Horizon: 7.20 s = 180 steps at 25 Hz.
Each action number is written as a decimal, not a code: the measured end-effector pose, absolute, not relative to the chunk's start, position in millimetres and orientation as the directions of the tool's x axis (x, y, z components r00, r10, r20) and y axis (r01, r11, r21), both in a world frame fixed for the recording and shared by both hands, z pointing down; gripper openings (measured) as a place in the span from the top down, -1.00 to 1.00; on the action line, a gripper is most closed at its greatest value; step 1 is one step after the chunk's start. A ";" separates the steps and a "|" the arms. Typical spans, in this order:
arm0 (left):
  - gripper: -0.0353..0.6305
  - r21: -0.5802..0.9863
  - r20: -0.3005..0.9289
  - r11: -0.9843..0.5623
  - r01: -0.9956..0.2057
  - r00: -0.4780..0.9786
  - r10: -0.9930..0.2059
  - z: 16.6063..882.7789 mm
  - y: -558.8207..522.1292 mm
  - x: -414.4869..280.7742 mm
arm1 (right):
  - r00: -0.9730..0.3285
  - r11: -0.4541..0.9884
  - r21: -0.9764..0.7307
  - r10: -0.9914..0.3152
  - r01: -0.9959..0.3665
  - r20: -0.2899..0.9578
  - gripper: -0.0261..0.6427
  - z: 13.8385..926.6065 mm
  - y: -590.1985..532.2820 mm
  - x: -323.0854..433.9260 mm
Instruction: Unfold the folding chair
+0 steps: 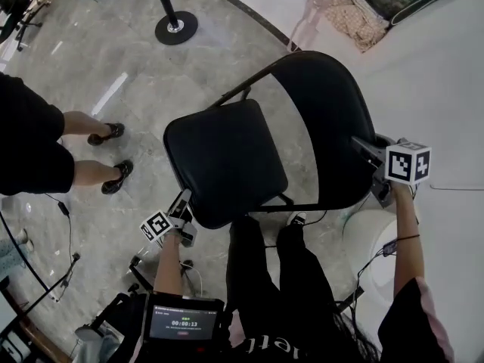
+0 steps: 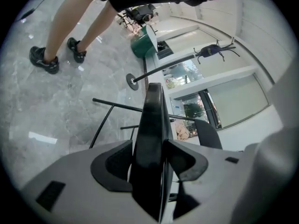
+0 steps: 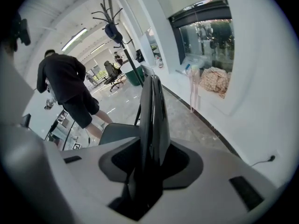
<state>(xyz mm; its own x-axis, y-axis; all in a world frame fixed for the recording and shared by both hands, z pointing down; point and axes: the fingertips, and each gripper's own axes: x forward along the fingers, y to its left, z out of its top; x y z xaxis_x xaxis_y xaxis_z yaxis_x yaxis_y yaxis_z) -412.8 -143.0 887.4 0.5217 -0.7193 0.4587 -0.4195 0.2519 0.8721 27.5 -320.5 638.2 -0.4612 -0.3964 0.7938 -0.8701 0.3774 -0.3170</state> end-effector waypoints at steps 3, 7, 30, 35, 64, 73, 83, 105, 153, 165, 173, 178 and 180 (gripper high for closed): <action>0.25 0.837 0.523 0.282 -0.469 0.533 -0.665 911.3 -130.3 -409.4 | -0.462 0.456 -0.261 -0.414 -0.851 0.784 0.50 633.7 -340.9 6.3; 0.47 0.686 0.715 0.385 -0.617 0.477 -0.511 953.0 -102.6 -420.6 | -0.480 0.524 -0.240 -0.386 -0.817 0.788 0.50 644.8 -349.7 -26.9; 0.79 0.785 0.597 0.276 -0.555 0.557 -0.577 898.7 -125.0 -388.1 | -0.434 0.493 -0.213 -0.391 -0.844 0.812 0.39 635.7 -320.7 -76.1; 0.79 0.841 0.507 0.238 -0.486 0.555 -0.660 841.8 -128.6 -375.4 | -0.428 0.454 -0.188 -0.514 -0.871 0.743 0.39 573.0 -312.8 -68.5; 0.88 0.758 0.334 -0.165 -0.631 0.592 -0.733 587.4 -16.9 -206.5 | -0.625 0.468 -0.421 -0.490 -0.777 0.608 0.81 493.8 -7.5 -53.5; 0.88 0.756 0.213 -0.256 -0.603 0.596 -0.774 535.2 95.0 -112.4 | -0.670 0.561 -0.395 -0.455 -0.727 0.586 0.84 473.8 132.0 1.1; 0.88 0.731 0.268 -0.253 -0.634 0.607 -0.748 530.6 191.3 -24.5 | -0.714 0.590 -0.426 -0.433 -0.686 0.550 0.85 471.4 228.1 49.3; 0.88 0.569 0.306 -0.373 -0.733 0.609 -0.732 516.4 247.9 -47.5 | -0.723 0.605 -0.424 -0.420 -0.674 0.549 0.85 510.1 262.5 -3.5; 0.88 0.593 0.276 -0.412 -0.692 0.655 -0.703 455.1 369.6 -168.4 | -0.668 0.554 -0.397 -0.468 -0.732 0.579 0.85 454.2 385.1 -132.2; 0.88 0.602 0.251 -0.433 -0.671 0.674 -0.695 454.1 394.1 -167.5 | -0.677 0.561 -0.402 -0.464 -0.724 0.572 0.85 456.0 405.2 -133.6; 0.88 0.596 0.256 -0.425 -0.681 0.663 -0.703 459.6 403.0 -175.6 | -0.674 0.558 -0.399 -0.473 -0.728 0.568 0.85 458.1 411.7 -134.8; 0.88 0.604 0.256 -0.418 -0.679 0.662 -0.704 459.4 401.7 -182.5 | -0.671 0.559 -0.394 -0.473 -0.729 0.570 0.85 455.8 411.1 -141.5; 0.88 0.604 0.259 -0.415 -0.680 0.661 -0.705 460.0 403.0 -184.2 | -0.670 0.560 -0.392 -0.473 -0.730 0.572 0.85 455.5 412.4 -143.0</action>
<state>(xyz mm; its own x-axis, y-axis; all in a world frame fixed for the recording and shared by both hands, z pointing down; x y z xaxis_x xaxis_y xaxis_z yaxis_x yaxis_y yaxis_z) -184.2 403.0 460.0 0.6606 -0.7046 0.2591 -0.6800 -0.4154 0.6041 -143.0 412.4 455.5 -0.6704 -0.4730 0.5716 -0.7297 0.5600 -0.3924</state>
